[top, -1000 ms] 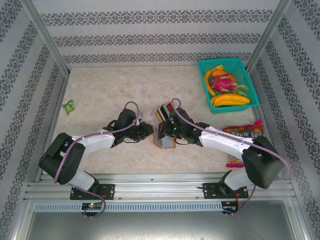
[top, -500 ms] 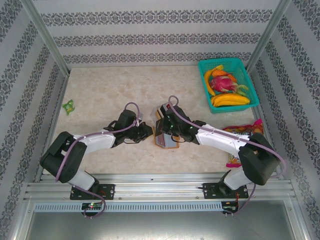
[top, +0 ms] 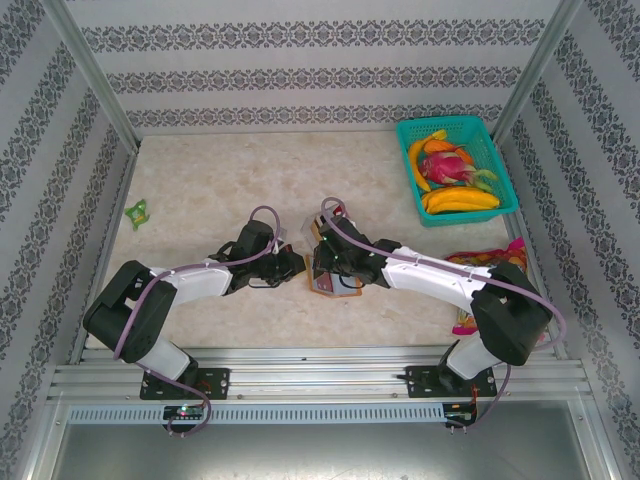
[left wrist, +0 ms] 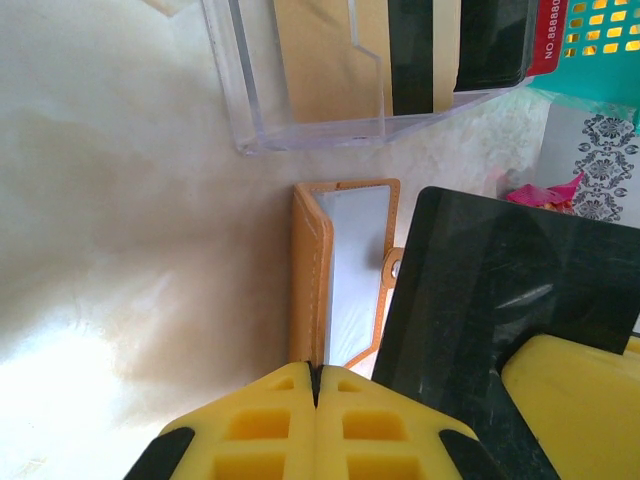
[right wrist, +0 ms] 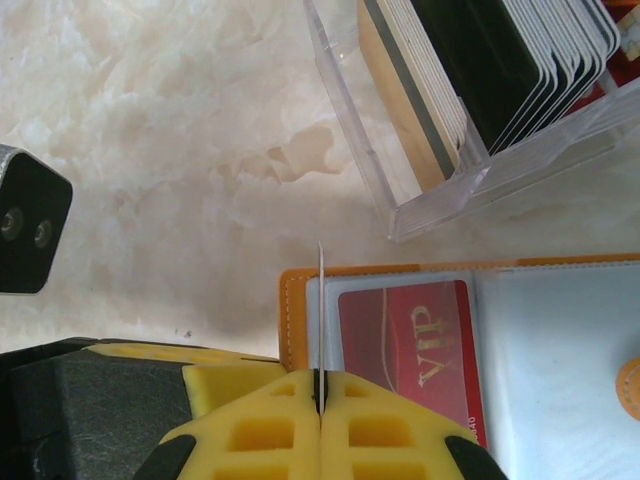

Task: Put the credit cards into the card holder

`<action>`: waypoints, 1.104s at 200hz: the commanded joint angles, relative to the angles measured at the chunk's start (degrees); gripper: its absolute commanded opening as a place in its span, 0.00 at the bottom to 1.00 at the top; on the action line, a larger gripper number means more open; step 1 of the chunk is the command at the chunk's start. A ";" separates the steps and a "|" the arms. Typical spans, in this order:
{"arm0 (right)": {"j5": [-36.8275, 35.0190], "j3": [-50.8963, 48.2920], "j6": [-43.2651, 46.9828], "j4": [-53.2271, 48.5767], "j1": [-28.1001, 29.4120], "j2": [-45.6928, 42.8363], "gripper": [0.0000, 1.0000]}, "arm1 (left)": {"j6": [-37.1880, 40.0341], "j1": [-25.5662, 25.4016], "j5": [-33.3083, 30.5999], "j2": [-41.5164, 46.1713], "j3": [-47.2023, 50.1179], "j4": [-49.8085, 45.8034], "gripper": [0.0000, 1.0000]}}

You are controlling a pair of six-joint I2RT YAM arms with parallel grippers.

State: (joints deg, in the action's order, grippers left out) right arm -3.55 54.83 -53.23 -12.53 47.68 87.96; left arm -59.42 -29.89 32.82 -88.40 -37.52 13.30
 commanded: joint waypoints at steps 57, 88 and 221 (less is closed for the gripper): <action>-7.56 5.12 3.33 -8.34 3.33 3.52 0.00 | 0.00 0.31 0.98 0.72 -0.15 1.45 0.00; -8.47 5.53 3.99 -7.51 3.81 1.30 0.00 | -0.16 0.36 0.91 0.96 0.25 1.64 0.00; -9.67 9.95 3.71 -10.97 6.03 7.65 0.00 | -0.90 0.35 1.12 1.44 0.38 2.43 0.00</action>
State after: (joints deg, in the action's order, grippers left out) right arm -9.80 60.49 -50.39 -19.35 52.07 92.77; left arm -59.48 -29.89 33.01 -88.36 -37.50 13.34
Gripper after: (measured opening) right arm 0.067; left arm 0.063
